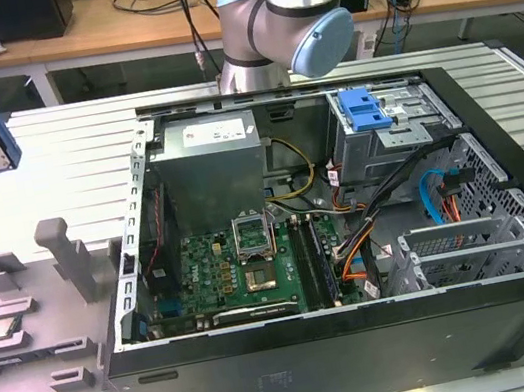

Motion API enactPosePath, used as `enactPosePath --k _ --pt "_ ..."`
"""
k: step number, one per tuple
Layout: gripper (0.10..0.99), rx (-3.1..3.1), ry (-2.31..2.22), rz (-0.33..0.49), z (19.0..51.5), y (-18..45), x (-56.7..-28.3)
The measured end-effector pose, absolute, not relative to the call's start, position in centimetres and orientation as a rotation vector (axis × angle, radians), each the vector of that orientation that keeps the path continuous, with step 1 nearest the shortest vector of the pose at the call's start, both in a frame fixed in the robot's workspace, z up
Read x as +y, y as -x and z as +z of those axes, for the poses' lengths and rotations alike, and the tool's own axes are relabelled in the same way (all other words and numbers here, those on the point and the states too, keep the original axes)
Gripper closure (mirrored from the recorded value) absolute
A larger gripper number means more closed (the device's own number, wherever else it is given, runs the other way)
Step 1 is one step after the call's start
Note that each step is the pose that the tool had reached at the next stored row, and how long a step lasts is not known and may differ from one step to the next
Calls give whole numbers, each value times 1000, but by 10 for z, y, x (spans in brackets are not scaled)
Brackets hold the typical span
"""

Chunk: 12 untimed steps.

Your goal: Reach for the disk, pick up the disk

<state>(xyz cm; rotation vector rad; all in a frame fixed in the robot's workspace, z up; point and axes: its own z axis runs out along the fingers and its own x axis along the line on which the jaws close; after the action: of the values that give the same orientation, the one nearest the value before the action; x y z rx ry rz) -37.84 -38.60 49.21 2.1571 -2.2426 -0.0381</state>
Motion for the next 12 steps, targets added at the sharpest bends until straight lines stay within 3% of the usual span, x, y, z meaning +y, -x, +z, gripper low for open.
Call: enactPosePath --k 12 --pt "718 -2243 -2157 -38 518 377 -386"
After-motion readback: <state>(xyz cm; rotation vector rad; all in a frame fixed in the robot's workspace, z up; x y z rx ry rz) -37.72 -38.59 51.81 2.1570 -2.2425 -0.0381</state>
